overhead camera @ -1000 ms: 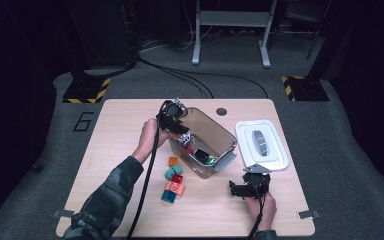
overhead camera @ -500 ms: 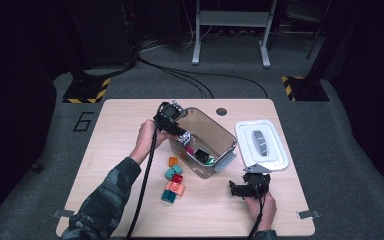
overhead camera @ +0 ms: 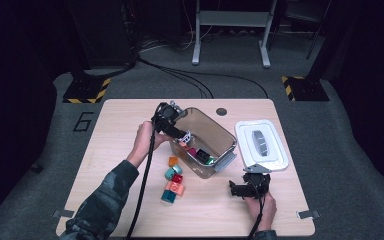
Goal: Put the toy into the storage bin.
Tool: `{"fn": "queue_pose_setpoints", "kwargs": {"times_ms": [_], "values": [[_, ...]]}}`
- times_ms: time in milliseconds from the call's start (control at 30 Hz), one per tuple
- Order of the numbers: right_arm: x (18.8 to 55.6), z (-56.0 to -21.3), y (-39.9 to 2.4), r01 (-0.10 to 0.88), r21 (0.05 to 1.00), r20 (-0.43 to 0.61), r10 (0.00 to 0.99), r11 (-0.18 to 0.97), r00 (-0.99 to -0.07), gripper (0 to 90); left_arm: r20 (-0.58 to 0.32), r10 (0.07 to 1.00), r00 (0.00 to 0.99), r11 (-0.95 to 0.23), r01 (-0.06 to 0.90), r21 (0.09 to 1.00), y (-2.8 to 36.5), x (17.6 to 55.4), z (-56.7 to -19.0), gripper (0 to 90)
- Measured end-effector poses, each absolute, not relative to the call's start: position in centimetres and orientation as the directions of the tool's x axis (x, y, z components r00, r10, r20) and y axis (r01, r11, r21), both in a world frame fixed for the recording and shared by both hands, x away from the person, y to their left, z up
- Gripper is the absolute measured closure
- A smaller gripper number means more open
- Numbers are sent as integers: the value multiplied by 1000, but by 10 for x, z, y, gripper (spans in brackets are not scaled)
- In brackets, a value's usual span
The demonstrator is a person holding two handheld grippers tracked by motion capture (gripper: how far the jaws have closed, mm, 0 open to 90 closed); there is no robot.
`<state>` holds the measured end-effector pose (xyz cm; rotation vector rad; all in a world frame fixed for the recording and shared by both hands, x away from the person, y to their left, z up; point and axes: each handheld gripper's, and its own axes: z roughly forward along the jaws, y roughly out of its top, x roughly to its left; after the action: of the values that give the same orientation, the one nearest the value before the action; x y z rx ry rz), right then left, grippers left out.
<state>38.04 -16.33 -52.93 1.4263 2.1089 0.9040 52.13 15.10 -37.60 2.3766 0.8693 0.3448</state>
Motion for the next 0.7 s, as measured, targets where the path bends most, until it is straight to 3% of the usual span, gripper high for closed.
{"fn": "queue_pose_setpoints", "kwargs": {"times_ms": [267,700], "values": [[380,-529,-163,643,722,6,927,254,-374,19,70,659,749,-597,464,654,165,494,-362,167],[380,-529,-163,643,722,6,928,254,-374,19,96,672,735,-595,457,661,196,452,-378,138]]}}
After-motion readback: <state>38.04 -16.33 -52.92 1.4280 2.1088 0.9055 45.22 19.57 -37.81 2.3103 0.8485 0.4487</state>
